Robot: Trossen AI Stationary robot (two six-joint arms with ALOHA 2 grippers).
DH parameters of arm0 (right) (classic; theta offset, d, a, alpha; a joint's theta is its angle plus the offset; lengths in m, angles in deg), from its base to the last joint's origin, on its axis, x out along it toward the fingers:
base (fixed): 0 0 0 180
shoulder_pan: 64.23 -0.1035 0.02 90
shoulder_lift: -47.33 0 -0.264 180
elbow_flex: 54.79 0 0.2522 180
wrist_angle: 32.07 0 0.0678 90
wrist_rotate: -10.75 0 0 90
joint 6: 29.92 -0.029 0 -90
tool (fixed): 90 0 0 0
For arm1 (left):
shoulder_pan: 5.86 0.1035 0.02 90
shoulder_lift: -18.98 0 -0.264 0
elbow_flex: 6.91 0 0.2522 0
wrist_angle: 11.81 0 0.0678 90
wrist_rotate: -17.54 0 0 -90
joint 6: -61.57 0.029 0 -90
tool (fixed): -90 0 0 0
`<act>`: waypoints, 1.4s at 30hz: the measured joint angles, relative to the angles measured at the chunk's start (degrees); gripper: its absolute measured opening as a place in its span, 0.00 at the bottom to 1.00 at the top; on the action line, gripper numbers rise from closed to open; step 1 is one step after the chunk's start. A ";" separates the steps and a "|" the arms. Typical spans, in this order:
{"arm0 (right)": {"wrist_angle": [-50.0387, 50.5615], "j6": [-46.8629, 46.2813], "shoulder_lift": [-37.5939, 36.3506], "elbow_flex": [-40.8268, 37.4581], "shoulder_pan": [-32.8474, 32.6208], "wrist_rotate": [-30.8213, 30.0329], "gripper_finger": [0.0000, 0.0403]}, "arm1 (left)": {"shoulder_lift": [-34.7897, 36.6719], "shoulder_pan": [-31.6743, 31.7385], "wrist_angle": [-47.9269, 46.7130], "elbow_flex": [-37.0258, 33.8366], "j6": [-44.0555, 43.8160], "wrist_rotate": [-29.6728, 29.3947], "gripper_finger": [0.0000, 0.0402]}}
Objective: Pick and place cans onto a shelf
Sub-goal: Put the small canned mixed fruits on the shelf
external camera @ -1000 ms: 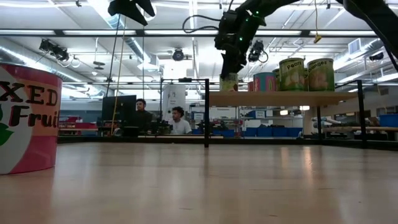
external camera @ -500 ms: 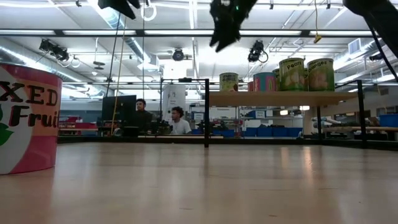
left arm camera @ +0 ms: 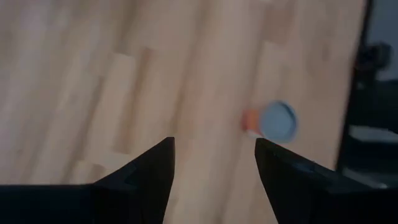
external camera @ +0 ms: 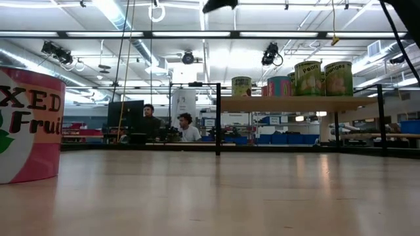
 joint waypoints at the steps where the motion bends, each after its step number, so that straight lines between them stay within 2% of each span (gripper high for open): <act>1: 0.29 -0.50 0.00 0.00 -1.32 -0.11 0.80 | -0.22 -2.64 -0.24 0.00 -2.02 -0.04 0.57; 6: 4.23 -3.16 -0.02 -0.02 -7.79 -0.18 0.80 | -4.17 -14.38 -0.09 0.02 -12.01 -0.04 0.57; 11: 11.32 -6.64 -0.03 -0.04 -14.09 -0.18 0.80 | -11.91 -23.19 1.93 0.02 -20.24 -0.06 0.57; 14: 14.74 -9.56 -0.03 -0.04 -18.40 -0.20 0.80 | -17.02 -26.16 6.11 0.00 -23.96 0.15 0.57; 18: 16.92 -13.70 -0.04 -0.04 -24.88 -0.25 0.80 | -23.74 -27.94 10.44 0.00 -28.27 4.51 0.57; 21: 16.88 -16.91 -0.04 -0.04 -29.71 -0.31 0.80 | -27.70 -29.19 11.92 0.00 -30.19 5.04 0.57; 26: 16.88 -23.08 -0.04 -0.07 -36.38 -4.48 0.80 | -32.01 -29.11 14.46 -1.79 -30.16 3.89 0.57; 30: 16.81 -26.66 -0.04 -0.07 -40.03 -8.26 0.80 | -32.08 -26.79 28.53 -11.71 -30.18 5.86 0.57; 33: 16.76 -29.15 -0.04 -0.07 -41.41 -9.90 0.80 | -31.97 -25.05 34.00 -17.71 -29.77 5.77 0.57; 36: 16.74 -31.30 -0.04 -0.07 -41.80 -10.46 0.80 | -31.97 -23.09 37.57 -21.76 -26.73 4.83 0.57; 42: 16.15 -33.29 -0.04 -0.09 -41.37 -10.72 0.80 | -31.90 -16.50 45.08 -25.29 -14.03 1.19 0.57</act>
